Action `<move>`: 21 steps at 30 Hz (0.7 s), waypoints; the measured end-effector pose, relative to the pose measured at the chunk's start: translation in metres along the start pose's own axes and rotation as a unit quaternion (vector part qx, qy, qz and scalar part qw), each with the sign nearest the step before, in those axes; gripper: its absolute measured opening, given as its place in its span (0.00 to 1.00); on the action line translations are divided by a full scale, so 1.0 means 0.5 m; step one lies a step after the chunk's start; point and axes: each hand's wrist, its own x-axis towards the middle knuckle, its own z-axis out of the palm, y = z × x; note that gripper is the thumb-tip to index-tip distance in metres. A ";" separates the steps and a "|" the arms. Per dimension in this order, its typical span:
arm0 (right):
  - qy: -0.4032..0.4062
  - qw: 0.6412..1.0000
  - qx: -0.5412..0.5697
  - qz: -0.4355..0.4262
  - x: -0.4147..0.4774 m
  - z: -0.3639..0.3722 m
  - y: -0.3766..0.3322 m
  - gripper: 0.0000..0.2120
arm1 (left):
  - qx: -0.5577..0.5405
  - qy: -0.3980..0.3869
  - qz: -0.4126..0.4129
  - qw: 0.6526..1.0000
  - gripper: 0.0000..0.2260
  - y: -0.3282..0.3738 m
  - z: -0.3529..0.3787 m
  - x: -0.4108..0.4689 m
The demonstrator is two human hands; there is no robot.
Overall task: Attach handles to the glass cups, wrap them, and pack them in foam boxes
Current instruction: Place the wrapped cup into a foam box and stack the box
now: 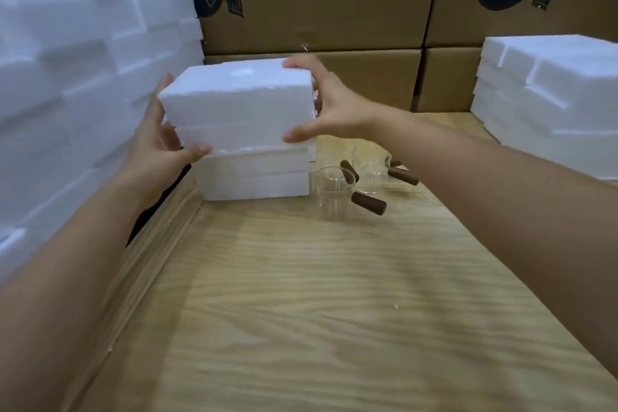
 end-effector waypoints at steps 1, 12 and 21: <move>0.009 1.000 -0.012 0.011 0.007 0.004 0.007 0.42 | 0.006 -0.002 0.002 1.000 0.44 -0.010 0.000 0.005; 0.029 0.998 -0.011 0.057 0.003 0.038 0.043 0.44 | 0.060 -0.026 -0.017 0.998 0.43 -0.049 -0.006 0.027; 0.082 0.991 0.022 0.104 -0.006 0.065 0.026 0.57 | 0.048 -0.021 -0.037 0.998 0.40 -0.048 -0.001 0.024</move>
